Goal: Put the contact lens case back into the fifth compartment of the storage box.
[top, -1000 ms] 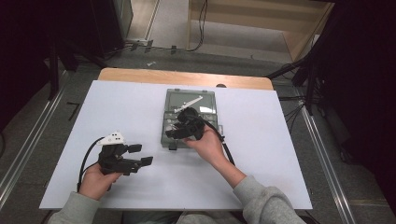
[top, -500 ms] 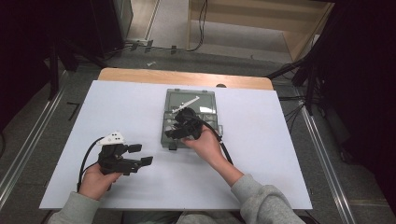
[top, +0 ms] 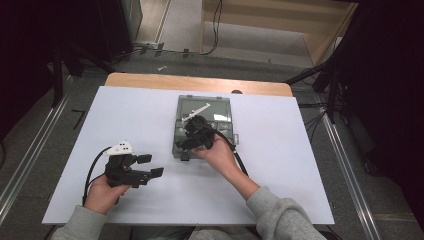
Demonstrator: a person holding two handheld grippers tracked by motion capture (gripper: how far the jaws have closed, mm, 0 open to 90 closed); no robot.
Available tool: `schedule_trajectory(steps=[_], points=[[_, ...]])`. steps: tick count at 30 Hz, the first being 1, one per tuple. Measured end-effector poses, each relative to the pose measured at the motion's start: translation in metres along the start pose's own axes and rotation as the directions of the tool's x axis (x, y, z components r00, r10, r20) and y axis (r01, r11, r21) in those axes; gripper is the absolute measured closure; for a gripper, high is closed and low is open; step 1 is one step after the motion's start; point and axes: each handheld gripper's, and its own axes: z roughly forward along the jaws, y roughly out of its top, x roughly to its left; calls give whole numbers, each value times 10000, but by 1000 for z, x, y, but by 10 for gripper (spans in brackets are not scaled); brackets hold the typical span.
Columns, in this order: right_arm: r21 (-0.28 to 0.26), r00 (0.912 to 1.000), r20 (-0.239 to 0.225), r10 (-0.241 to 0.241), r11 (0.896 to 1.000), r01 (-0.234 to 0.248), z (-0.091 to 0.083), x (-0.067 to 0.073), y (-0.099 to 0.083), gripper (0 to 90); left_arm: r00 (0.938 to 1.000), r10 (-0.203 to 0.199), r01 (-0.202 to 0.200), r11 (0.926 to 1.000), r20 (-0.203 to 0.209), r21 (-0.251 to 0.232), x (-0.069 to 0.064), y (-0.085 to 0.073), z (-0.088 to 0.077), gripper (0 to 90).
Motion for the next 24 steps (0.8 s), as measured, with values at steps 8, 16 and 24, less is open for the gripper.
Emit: schedule_trajectory(steps=[8, 16, 24], points=[[-633, 9983, -557, 168, 9978, -204, -13, -4, 0, 353, 10000, -13, 13, 10000, -1, 12, 0, 0, 0, 252], [-1121, 9953, -971, 63, 9935, -172, -30, -1, -6, 312, 10000, -34, 34, 10000, -10, 2, 1, 0, 0, 252], [-1506, 9918, -1280, -59, 9885, -136, -44, 3, -17, 290, 10000, -49, 49, 10000, -40, -8, 1, 0, 0, 252]])
